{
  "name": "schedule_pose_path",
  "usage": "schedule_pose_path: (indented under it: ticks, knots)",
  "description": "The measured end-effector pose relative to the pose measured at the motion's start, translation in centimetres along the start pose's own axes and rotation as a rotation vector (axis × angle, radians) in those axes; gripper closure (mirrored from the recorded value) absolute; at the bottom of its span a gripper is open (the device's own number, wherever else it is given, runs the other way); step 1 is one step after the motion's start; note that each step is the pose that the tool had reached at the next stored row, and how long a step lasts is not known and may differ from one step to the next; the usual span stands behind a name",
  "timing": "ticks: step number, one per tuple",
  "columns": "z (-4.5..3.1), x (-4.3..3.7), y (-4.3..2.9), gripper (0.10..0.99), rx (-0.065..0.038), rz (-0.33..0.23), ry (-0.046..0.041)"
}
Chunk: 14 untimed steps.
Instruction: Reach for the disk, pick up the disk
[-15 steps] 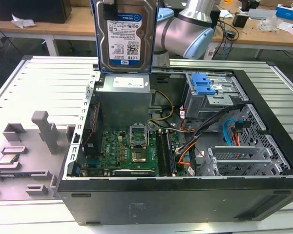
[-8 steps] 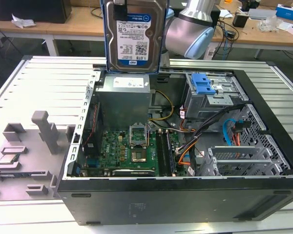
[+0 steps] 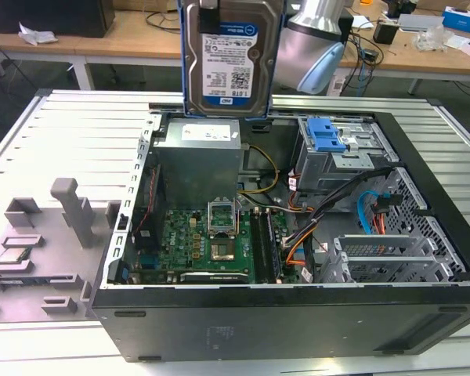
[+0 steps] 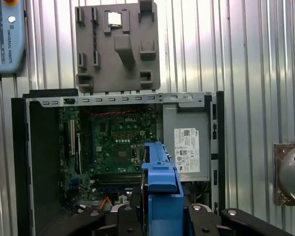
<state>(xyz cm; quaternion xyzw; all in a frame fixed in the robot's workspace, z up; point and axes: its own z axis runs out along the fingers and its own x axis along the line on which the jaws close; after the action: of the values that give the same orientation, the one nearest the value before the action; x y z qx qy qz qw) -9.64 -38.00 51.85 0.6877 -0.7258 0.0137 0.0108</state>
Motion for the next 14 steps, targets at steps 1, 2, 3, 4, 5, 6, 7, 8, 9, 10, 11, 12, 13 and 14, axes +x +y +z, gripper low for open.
schedule_pose_path:
  ticks: [1, 2, 3, 4, 5, 6, 7, 8, 9, 10, 11, 12, 13, 14]
  knots:
    - [0.0, -0.01, -0.21, 0.718, 0.0, 0.0, 0.0]
    - [0.0, -0.03, -0.46, 0.718, 0.0, 0.0, 0.0]
    - [0.0, -0.04, -0.7, 0.718, 0.0, 0.0, 0.0]
    - [0.0, -0.05, -1.05, 0.718, 0.0, 0.0, 0.0]
    - [0.01, -0.07, -1.31, 0.718, 0.0, 0.0, 0.0]
    - [0.01, -0.08, -1.5, 0.718, 0.0, 0.0, 0.0]
    - [0.01, -0.11, -2.07, 0.718, 0.0, 0.0, 0.0]
    - [0.01, -0.13, -2.46, 0.718, 0.0, 0.0, 0.0]
    - [0.01, -0.15, -2.8, 0.718, 0.0, 0.0, 0.0001]
    - [0.01, -0.17, -3.09, 0.718, 0.0, 0.0, 0.0]
    - [0.01, -0.18, -3.37, 0.718, 0.0, 0.0, 0.0]
    - [0.01, -0.2, -3.77, 0.718, 0.0, 0.0, 0.0001]
    - [0.01, -0.22, -4.09, 0.718, 0.0, 0.0, 0.0001]
    - [0.01, -0.24, -4.5, 0.718, 0.0, 0.0, 0.0]
